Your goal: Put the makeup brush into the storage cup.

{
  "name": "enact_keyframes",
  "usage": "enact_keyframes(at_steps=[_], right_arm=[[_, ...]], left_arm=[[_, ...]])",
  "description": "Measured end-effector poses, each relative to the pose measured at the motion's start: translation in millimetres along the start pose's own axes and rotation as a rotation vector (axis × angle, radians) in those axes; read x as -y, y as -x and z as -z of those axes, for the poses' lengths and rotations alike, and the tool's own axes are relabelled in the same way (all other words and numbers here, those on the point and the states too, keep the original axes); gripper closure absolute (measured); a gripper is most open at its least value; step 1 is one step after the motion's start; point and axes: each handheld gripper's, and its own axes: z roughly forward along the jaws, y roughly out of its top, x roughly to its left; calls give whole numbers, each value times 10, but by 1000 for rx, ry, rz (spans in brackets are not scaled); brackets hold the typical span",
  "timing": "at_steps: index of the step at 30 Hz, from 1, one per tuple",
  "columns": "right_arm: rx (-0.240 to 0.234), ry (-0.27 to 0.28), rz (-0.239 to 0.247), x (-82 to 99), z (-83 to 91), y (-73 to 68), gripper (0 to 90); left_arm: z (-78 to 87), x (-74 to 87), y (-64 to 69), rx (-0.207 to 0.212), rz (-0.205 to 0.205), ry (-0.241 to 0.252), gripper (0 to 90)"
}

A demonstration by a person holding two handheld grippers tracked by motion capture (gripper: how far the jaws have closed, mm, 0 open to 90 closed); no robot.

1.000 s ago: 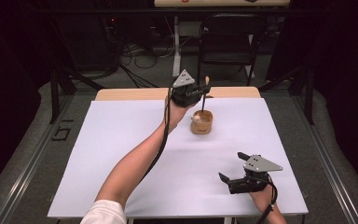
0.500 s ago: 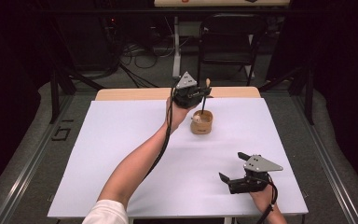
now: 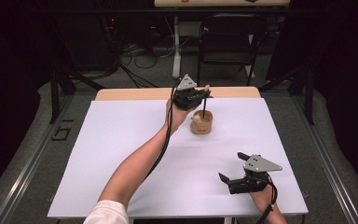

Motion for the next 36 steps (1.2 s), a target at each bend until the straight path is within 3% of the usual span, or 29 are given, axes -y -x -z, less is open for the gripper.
enact_keyframes(at_steps=[2,3,5,6,7,8,9,16,36], right_arm=[[0,-1,0,0,0,0,0],[0,-1,-1,0,-1,0,0],[1,-1,1,0,0,1,0],[1,-1,1,0,0,1,0],[1,-2,2,0,2,2,0],[4,5,2,0,1,3,0],[3,-4,2,-3,10,5,0],[15,7,-5,-10,23,15,0],[31,42,0,-31,66,19,0]], left_arm=[[-4,4,-6,17,4,-8,809],[-19,5,-8,35,4,-36,569],[-5,9,-2,23,5,-58,340],[-5,9,-2,23,5,-58,272],[22,10,3,2,-3,-60,272],[45,12,1,9,-12,-59,178],[70,13,2,7,-17,-59,150],[275,18,6,23,-56,-70,100],[887,133,112,45,-93,-22,22]])
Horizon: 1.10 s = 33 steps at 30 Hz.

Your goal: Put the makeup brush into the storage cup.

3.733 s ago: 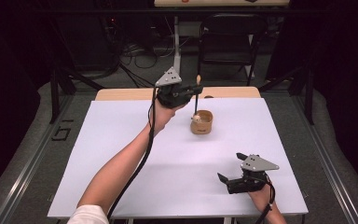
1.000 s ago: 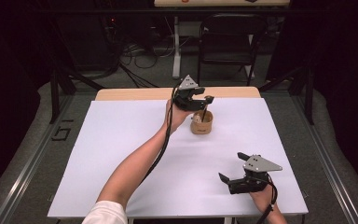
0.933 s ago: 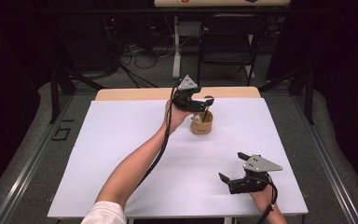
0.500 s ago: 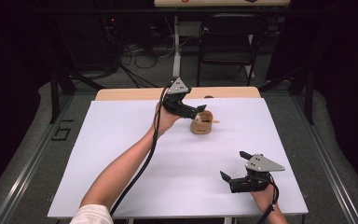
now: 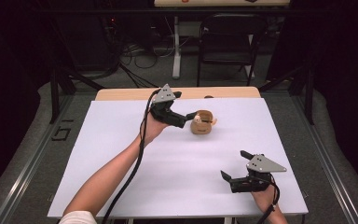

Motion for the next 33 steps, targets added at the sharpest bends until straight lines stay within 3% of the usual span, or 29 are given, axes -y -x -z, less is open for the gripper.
enact_keyframes(at_steps=[26,33], right_arm=[[0,28,9,-12,9,-23,0],[-6,22,15,-12,9,-29,0]], left_arm=[[744,455,277,-35,8,35,0],[912,617,325,-42,35,33,0]])
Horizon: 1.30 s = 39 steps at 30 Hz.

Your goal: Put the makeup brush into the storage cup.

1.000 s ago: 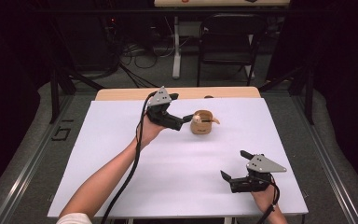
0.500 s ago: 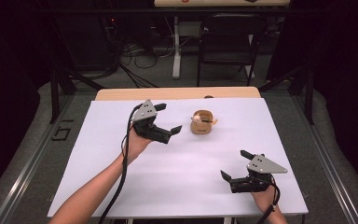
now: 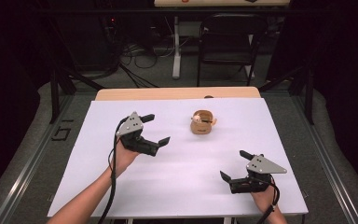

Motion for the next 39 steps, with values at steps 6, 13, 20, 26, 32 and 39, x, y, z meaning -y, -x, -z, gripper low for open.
enact_keyframes(at_steps=[6,13,20,26,32,39], right_arm=[[-1,1,1,1,-3,-4,0],[-2,-1,1,3,-7,-6,0],[-4,-2,2,6,-11,-8,0],[-14,2,9,9,-21,-15,0],[-25,-5,13,10,-24,-25,0],[-30,-1,16,19,-37,-30,0]], left_arm=[[120,133,41,-8,4,-13,0],[258,270,76,-29,13,-26,0],[356,417,77,-38,32,-29,0],[425,512,76,-53,54,-23,0],[473,615,83,-46,70,-19,0],[520,709,103,-69,77,-27,0]])
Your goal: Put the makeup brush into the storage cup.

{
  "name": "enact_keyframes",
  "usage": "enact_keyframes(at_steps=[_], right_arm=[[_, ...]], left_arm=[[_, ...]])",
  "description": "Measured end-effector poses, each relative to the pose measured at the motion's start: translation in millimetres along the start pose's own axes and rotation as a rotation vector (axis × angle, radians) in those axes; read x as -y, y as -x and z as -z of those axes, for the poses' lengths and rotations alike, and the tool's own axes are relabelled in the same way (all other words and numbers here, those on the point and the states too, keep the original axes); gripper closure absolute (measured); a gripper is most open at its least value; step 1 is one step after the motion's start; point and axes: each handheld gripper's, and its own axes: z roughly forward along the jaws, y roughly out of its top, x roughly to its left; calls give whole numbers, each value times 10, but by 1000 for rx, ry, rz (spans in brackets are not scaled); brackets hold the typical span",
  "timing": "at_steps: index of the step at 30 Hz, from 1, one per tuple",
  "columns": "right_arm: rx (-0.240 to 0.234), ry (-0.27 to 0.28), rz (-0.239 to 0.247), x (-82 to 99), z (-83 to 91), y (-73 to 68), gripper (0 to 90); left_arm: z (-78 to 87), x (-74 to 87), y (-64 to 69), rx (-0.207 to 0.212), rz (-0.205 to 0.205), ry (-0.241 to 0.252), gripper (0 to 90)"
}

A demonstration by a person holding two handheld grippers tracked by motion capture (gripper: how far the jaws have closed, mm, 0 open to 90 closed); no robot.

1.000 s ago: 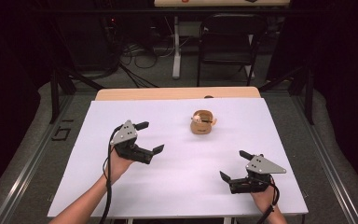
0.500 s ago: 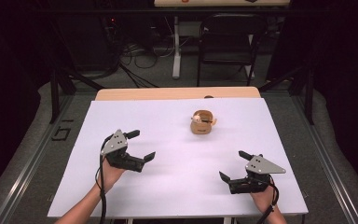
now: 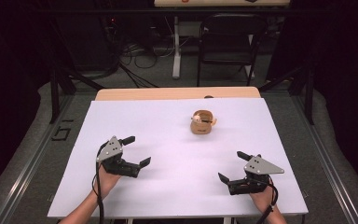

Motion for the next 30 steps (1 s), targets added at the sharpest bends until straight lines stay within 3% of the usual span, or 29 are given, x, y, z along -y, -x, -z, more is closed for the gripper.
enact_keyframes(at_steps=[2,14,18,19,20,25,26,27,30], right_arm=[[-3,-2,3,2,-4,-2,0],[-10,-7,12,23,-25,-12,0],[-14,-2,12,30,-33,-15,0],[-15,-7,14,33,-33,-14,0],[-17,-7,15,36,-35,-14,0],[-17,-10,20,40,-39,-19,0],[-18,-9,21,40,-41,-21,0],[-18,-10,24,40,-40,-22,0],[-19,-20,25,43,-43,-18,0]], left_arm=[[10,24,-6,13,4,3,0],[80,171,-7,-7,17,0,0],[86,243,-13,11,24,10,0],[86,276,-1,-14,25,3,0],[85,287,0,-12,26,4,0],[96,322,0,-11,25,13,0],[97,333,-6,4,22,8,0],[97,338,4,-13,16,4,0],[88,353,9,-13,10,-6,0]])
